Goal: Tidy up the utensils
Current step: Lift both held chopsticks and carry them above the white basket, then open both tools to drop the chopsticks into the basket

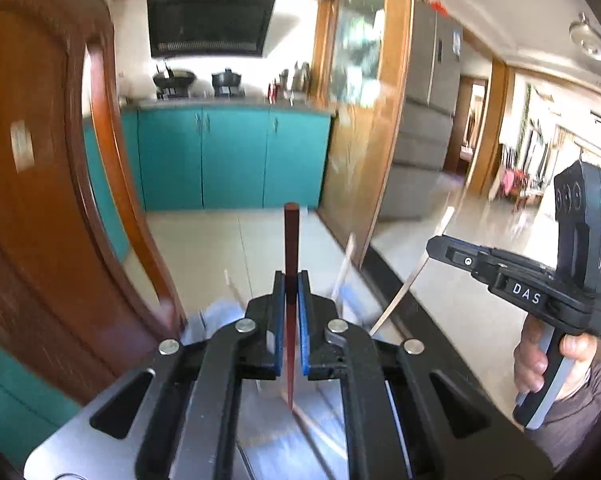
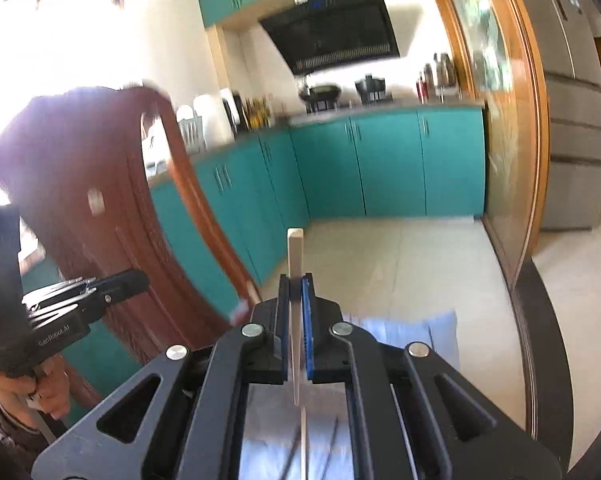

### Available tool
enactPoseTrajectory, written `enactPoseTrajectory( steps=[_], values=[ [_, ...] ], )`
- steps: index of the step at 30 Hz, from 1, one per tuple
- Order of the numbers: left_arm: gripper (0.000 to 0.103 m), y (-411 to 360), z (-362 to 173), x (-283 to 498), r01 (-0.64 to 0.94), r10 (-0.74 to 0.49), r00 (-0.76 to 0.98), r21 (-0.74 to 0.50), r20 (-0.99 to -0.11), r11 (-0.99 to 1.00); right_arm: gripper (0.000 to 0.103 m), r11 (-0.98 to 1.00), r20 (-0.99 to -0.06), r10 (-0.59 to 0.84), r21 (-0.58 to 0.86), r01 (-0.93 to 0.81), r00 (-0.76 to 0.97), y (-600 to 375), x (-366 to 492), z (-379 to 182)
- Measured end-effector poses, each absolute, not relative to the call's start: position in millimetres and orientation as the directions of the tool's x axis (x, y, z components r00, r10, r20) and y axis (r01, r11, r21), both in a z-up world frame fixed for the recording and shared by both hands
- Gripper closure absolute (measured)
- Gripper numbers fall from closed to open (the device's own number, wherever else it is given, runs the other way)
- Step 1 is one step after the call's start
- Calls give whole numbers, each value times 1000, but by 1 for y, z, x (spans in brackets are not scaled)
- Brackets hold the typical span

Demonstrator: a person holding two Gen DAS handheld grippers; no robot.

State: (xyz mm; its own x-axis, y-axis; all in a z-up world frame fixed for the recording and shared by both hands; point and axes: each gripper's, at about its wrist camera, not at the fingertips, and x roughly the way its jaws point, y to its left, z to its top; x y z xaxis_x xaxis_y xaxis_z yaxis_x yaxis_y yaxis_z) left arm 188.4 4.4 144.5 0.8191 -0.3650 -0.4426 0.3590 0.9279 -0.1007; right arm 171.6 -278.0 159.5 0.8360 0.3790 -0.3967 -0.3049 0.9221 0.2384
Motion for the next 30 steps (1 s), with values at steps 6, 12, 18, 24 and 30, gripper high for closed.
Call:
enactPoseTrajectory(
  steps=[6,12,18,24,30],
  values=[
    [96,4,183,228,289,-311,883,-114,-353,950,96,957,-375,284,161,-239,883,-266,213,188],
    [96,-9,126,267,250,-286,861,-140,-421,958,96,965,-460,260,149,-215,849,-257,225,134],
    [96,-22,70,283,249,-278,812,-125,-514,960,96,972,-507,235,105,-212,829,-243,220,93],
    [96,-24,62,280,252,-264,821,-95,-505,963,87,977,-491,198,32,-209,848,-233,195,84],
    [94,-7,65,232,258,-268,849,-87,-455,962,86,954,-417,289,54,-294,862,-248,136,89]
  ],
)
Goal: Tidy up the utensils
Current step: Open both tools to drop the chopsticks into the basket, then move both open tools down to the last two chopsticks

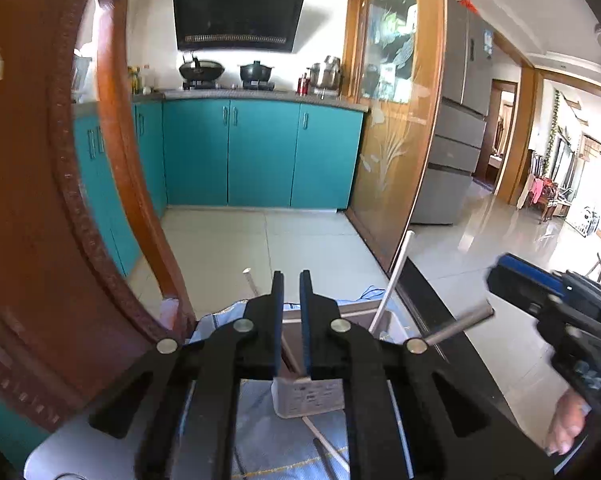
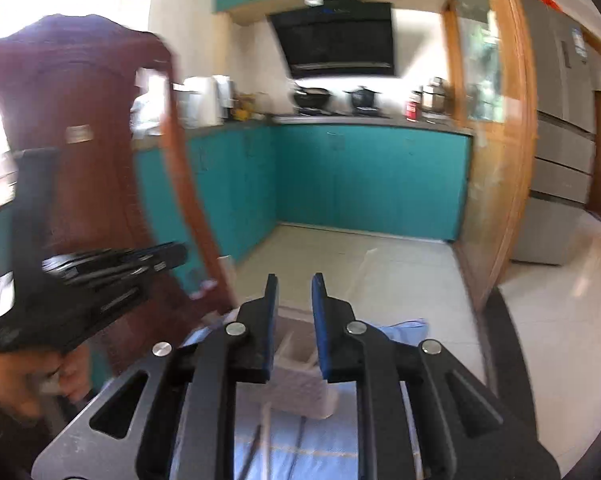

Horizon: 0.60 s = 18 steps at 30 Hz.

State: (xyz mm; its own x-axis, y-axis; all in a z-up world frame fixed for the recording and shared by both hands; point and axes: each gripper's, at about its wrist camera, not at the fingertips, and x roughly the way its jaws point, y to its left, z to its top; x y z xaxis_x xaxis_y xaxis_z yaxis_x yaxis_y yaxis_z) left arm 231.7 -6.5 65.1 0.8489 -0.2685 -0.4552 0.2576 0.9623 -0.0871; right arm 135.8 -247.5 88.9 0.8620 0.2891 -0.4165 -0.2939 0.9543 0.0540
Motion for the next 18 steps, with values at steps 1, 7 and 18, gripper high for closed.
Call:
enactPoseTrajectory(
  steps=[1,7,18],
  values=[
    [93,-2,63,220,249,-259,856,-82,-448,965,86,942,-447,313,34,-333,838,-241,124,78],
    [85,20,21,185,158,-186,833,-100,-521,982,86,937,-754,211,-25,-348,622,-205,145,-49],
    [72,42,-38,136,157,-181,731,-95,-659,983,83,943,-912,57,-84,-321,407,-176,167,-147]
  ],
)
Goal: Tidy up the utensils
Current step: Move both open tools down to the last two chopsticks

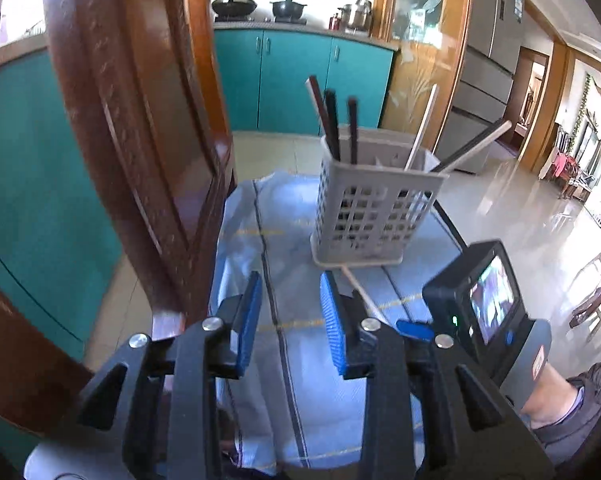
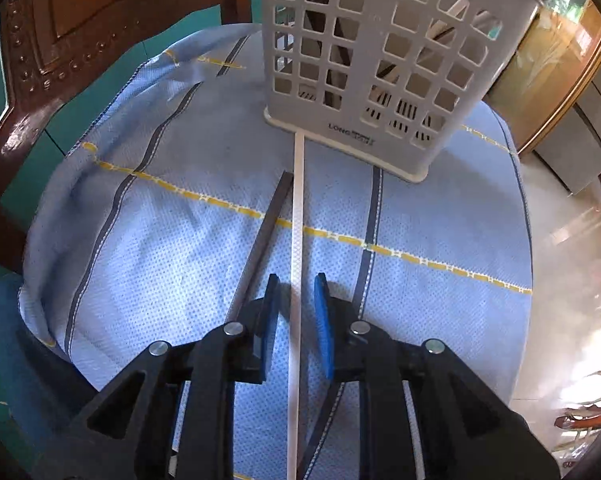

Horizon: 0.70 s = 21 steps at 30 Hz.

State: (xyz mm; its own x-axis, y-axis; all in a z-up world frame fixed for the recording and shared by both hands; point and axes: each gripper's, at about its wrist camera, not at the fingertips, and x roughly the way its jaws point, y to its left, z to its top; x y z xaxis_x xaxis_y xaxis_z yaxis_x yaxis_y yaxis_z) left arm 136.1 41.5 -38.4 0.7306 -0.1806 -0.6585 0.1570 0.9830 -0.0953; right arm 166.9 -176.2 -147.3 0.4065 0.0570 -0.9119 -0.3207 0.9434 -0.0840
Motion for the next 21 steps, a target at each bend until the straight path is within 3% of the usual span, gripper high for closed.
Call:
enactPoseTrajectory(
  steps=[1,3,15,21],
  values=[
    [72,43,-40,137,154,-183,725,-102,-664,983,85,947,-913,60,-76,-312,404,-177,167,-148],
    [72,43,-39,139,158,-187,722,-104,-666,982,97,953,-917,82,-42,-299,391,-178,167,-148],
    [70,16,-52,142,241,-238,667,-98,-706,966,97,995,-938,45,13,-96,345,-239,135,-148],
    [62,6,-67,140,252,-244,625,-103,-742,962,95,997,-937,72,70,-18,341,-256,135,-148]
  ],
)
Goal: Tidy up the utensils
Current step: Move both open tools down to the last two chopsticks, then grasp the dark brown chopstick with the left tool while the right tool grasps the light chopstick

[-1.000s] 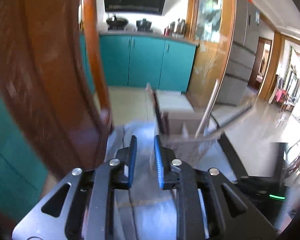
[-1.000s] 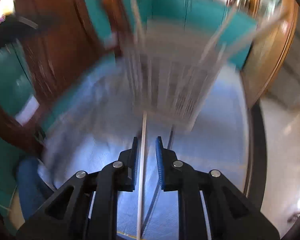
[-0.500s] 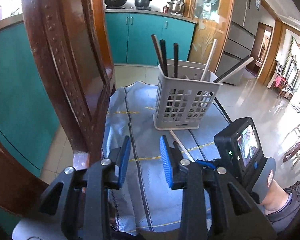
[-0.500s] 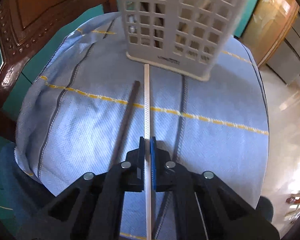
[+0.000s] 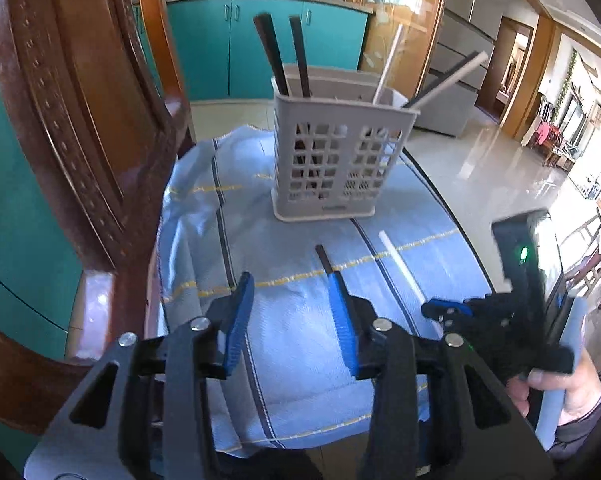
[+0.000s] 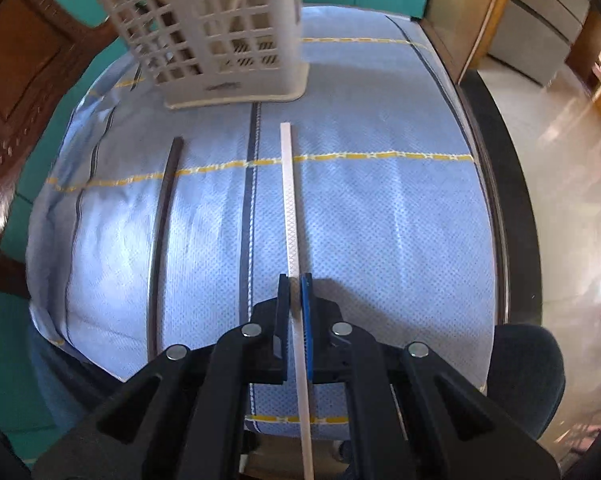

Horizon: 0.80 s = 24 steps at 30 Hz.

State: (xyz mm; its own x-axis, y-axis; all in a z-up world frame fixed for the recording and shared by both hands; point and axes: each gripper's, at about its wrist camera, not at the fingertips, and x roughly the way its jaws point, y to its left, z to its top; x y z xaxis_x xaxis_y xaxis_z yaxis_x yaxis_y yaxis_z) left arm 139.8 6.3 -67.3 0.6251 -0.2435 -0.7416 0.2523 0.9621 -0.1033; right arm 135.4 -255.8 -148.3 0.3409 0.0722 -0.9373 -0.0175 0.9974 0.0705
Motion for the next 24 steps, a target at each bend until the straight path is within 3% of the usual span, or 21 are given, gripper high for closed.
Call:
enactPoseTrajectory(
  steps=[7,15,24],
  values=[
    [61,-4,-93,151,270,-250,554,-113,-794,956,77,995,-897,90,65,-73,432,-258,148,-120],
    [61,-32,-129,178,304,-302,447,-175,-842,937,76,994,-922,59,19,-108,382,-248,172,-142],
    [59,-54,-164,205,282,-237,418,-123,-877,952,75,987,-918,59,-6,-162,393,-251,172,-154]
  ],
)
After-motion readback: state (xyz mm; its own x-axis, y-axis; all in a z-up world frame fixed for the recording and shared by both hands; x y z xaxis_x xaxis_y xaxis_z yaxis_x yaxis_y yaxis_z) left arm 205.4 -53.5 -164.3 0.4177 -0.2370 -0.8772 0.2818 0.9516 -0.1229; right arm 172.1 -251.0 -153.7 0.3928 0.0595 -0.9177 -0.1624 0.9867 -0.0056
